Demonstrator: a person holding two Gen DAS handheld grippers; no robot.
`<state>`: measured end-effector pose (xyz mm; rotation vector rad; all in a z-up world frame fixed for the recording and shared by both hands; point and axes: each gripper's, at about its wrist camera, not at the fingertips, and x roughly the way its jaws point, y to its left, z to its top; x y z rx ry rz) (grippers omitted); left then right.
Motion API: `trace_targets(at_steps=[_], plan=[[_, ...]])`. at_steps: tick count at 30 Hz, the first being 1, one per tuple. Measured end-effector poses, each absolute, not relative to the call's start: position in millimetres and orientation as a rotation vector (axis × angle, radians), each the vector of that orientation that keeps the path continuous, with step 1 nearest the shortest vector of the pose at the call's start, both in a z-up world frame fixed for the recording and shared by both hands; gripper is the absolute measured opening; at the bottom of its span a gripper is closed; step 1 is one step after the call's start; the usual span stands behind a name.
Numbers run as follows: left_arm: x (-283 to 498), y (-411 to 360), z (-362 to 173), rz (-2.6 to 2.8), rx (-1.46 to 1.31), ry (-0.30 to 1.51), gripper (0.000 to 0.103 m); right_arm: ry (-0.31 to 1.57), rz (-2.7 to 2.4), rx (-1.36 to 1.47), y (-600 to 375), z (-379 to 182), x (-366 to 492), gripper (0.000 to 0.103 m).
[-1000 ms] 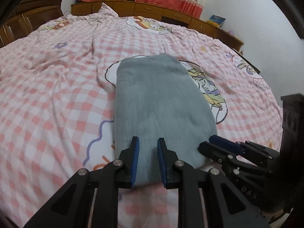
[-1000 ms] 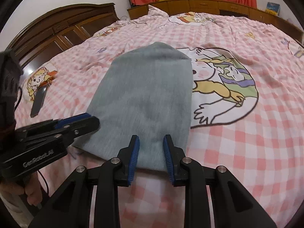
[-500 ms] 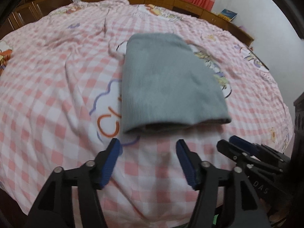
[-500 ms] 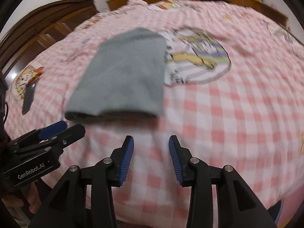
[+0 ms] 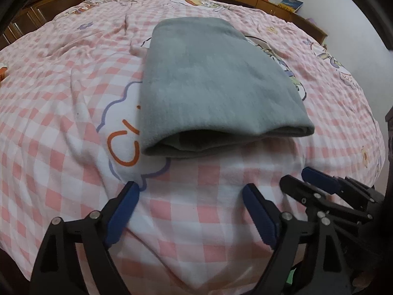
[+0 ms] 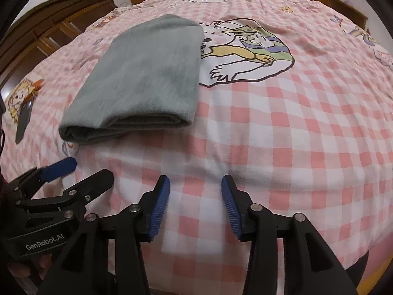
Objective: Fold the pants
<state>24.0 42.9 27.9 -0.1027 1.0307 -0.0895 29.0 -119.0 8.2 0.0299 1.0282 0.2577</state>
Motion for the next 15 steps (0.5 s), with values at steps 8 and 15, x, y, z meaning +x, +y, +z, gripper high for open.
trace_targets(at_steps=[8,15], plan=[[24.4,49.8,26.7,-0.1,-0.156,1.019,0.091,1.025,0.248,0.004,-116.6,5.9,28.4,0.048],[24.5,50.3,27.1,-0.104,-0.163,1.019,0.092,1.018,0.25,0.008,-117.7,5.6,28.4,0.048]])
